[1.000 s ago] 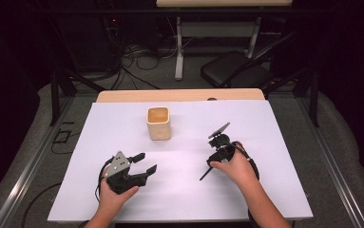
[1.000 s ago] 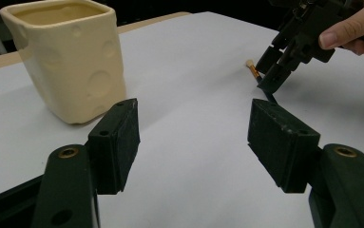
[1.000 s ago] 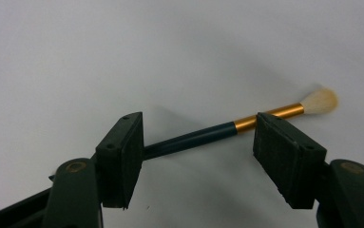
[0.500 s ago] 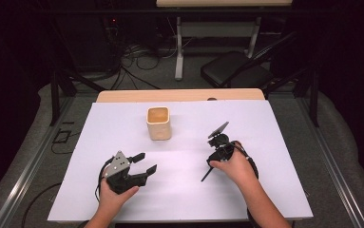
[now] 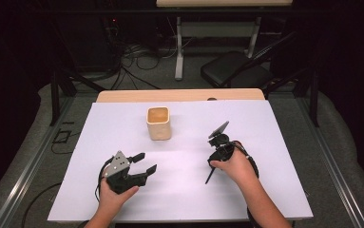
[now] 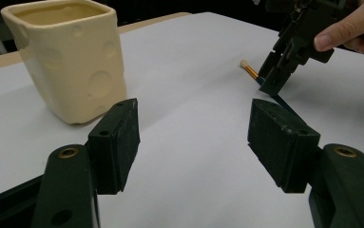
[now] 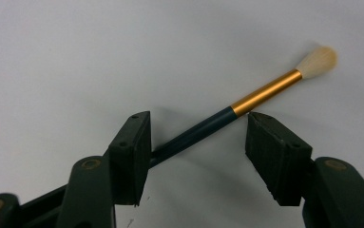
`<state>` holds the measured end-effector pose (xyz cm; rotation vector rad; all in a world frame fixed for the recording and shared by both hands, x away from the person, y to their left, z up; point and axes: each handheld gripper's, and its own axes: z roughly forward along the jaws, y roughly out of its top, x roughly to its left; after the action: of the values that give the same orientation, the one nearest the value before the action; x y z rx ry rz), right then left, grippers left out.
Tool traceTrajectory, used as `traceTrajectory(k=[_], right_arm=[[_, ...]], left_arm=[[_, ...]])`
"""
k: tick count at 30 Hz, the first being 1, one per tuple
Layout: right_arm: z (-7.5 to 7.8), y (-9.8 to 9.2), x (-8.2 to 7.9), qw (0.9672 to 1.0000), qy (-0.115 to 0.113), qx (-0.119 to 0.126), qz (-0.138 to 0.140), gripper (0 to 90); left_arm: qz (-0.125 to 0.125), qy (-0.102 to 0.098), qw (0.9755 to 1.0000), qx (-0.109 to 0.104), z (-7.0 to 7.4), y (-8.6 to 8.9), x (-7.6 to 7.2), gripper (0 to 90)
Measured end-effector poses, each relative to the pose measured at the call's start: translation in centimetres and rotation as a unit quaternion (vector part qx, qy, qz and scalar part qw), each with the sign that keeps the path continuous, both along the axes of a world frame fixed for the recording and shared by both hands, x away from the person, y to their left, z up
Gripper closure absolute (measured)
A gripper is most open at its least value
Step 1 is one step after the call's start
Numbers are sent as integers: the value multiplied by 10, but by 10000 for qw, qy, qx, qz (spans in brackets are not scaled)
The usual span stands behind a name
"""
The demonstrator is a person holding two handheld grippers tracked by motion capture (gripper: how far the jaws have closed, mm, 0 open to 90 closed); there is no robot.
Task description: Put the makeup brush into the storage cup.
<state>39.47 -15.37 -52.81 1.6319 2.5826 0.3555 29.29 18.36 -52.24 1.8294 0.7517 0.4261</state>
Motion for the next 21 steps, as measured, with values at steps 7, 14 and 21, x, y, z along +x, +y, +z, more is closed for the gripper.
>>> traceTrajectory(k=[7,14,21], right_arm=[[1,-1,0,9999,57,-92,23,546],[2,0,0,9996,154,-208,112,712],[0,-1,-1,9996,121,-162,198,824]], left_arm=[[27,3,10000,-13,0,0,0,349],[34,8,10000,-26,0,1,0,350],[38,8,10000,-24,0,1,1,350]])
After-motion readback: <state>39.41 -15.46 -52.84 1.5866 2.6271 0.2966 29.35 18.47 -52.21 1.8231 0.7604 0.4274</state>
